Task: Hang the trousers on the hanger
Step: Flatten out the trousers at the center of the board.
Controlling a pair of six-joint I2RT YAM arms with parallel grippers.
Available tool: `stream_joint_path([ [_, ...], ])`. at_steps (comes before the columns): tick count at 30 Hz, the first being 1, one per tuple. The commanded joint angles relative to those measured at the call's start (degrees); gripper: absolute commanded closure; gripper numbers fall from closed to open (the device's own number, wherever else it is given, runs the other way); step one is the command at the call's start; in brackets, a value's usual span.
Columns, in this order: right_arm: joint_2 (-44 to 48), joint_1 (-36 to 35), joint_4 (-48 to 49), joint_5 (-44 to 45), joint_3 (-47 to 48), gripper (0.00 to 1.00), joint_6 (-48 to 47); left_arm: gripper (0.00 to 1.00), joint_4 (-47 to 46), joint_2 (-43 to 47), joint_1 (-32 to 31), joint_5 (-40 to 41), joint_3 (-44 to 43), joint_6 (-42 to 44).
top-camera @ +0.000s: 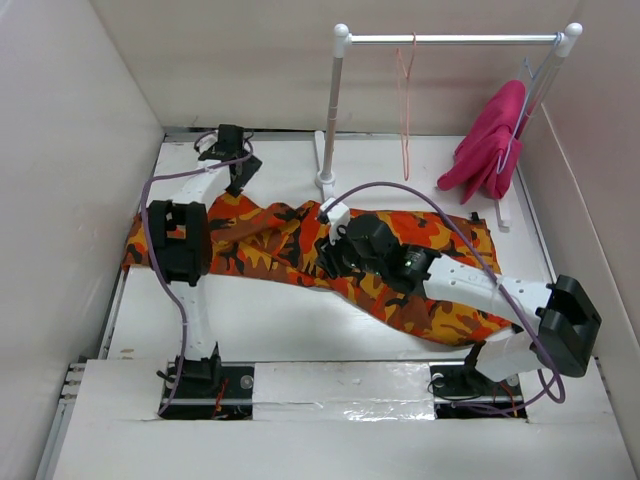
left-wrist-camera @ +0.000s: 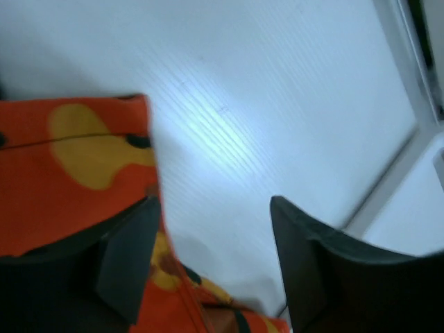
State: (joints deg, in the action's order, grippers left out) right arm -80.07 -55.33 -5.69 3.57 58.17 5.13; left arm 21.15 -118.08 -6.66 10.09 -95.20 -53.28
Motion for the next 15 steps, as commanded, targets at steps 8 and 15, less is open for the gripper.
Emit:
stream_joint_path([
  [8,0.62,-1.71,1.21,3.11,2.82,0.53,-0.56,0.3,-12.69,16.59,1.29,-10.19,8.42,9.95],
  [15,2.9,-2.24,1.12,6.52,2.21,1.0,-0.2,0.62,-18.69,34.58,14.73,-12.17,34.43,3.45],
])
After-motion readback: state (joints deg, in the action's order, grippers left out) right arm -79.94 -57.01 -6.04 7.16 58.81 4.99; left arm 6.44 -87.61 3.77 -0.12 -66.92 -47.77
